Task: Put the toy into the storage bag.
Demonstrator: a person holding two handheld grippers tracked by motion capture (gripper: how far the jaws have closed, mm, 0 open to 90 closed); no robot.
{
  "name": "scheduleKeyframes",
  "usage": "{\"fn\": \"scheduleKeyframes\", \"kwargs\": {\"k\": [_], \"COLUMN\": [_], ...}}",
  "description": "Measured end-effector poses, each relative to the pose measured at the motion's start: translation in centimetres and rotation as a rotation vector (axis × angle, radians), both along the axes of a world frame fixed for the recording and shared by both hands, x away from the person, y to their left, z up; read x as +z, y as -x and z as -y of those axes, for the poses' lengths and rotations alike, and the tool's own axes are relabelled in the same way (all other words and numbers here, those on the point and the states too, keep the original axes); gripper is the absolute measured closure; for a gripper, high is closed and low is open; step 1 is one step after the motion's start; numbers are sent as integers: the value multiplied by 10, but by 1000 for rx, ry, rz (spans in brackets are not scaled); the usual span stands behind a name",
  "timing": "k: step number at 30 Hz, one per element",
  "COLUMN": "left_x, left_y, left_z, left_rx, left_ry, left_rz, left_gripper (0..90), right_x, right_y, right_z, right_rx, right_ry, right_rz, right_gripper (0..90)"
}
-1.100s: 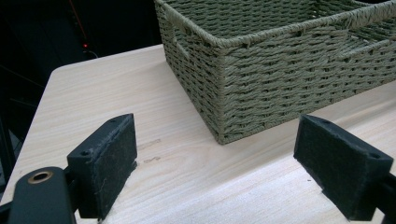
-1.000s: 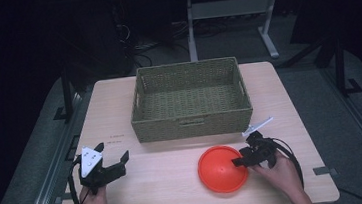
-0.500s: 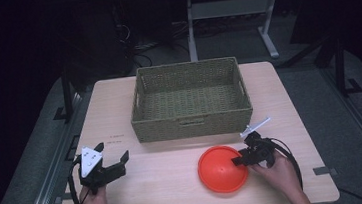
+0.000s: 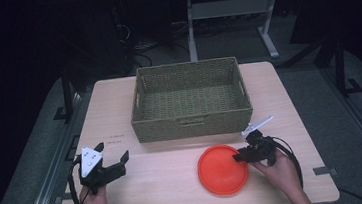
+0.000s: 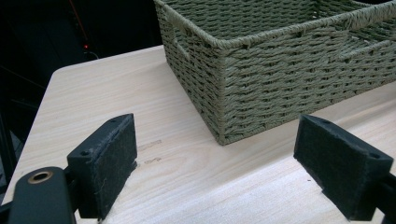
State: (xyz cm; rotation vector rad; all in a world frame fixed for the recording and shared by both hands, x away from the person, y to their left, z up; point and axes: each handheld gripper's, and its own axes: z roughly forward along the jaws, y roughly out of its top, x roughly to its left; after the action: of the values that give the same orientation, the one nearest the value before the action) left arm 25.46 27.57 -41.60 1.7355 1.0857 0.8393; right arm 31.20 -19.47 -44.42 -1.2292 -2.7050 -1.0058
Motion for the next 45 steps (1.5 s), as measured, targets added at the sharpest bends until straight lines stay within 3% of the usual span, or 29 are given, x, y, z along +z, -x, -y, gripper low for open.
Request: {"fn": "scheduleKeyframes", "kwargs": {"k": [11,28,45], "left_x": [0,0,0], "left_y": [0,1,1], "left_z": [-1,0,-1], "left_rx": [-1,1,3], "left_ry": [-3,-2,-1], "left_rz": [1,3,5], "left_gripper": [128,128,128], "right_x": [26,49,75], "right_y": [4,8,12], "right_z": [-5,-9,-6], "right_rx": [21,60,46], "right_ry": [-31,-41,-4], "right_rz": [31,44,84], "right_gripper": [802,818,820]}}
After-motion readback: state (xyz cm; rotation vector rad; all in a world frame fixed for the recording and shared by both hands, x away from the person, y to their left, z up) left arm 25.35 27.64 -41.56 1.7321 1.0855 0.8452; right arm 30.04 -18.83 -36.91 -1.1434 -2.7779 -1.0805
